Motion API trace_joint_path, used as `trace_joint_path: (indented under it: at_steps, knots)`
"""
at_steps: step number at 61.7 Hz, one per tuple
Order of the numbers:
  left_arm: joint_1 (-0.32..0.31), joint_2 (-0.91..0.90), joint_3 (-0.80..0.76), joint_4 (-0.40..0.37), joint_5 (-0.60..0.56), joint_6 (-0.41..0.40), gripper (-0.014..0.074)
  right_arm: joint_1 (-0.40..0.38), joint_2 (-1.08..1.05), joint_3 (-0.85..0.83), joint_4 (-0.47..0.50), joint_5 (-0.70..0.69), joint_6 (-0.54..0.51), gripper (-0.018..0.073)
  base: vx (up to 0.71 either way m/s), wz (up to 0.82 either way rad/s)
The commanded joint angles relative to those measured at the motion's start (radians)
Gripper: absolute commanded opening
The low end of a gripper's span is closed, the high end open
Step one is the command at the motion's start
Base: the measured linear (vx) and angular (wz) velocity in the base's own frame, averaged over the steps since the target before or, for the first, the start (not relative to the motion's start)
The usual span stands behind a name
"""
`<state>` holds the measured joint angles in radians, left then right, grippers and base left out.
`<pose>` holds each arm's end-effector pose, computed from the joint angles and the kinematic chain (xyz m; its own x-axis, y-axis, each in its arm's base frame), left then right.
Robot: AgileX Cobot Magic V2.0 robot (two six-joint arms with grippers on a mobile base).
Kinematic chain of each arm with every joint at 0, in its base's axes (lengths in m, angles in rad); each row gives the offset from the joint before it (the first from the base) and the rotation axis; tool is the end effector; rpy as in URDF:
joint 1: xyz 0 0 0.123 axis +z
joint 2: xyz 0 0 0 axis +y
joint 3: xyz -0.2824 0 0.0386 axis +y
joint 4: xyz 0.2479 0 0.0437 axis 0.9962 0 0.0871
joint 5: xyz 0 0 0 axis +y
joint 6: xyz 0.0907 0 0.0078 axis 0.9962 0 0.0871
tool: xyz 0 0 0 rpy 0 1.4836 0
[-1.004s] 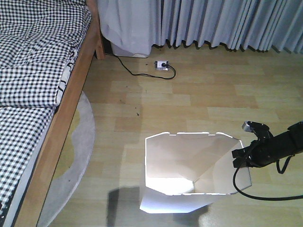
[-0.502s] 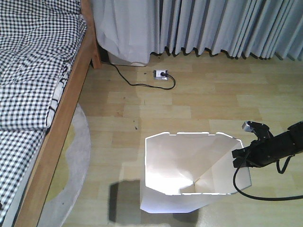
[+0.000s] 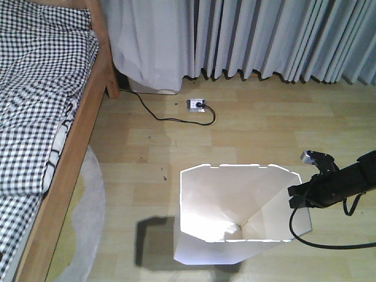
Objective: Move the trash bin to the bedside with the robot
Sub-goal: 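Carry the bin with the right gripper as the base drives beside the bed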
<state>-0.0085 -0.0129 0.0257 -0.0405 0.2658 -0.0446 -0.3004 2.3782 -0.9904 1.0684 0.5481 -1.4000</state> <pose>0.0549 -0.0014 0.1811 -0.1909 -0.0820 -0.9782 0.0030 0.9965 -0.0841 0.3156 -0.0541 -0.0264 -0.9847 -0.0586 -0.1638 -0.1243 0.8959 0.4265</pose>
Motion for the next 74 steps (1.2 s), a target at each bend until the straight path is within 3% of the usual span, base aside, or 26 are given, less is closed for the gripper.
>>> trace_joint_path:
  at_steps: [1, 74]
  knots:
    - [-0.006, -0.014, 0.019, -0.004, -0.069, -0.006, -0.0006, -0.002, -0.072, -0.009, 0.054, 0.192, 0.001, -0.0005, 0.23, -0.03]
    - [-0.006, -0.014, 0.019, -0.004, -0.069, -0.006, -0.0006, -0.002, -0.072, -0.009, 0.054, 0.192, 0.001, -0.0005, 0.19, -0.04]
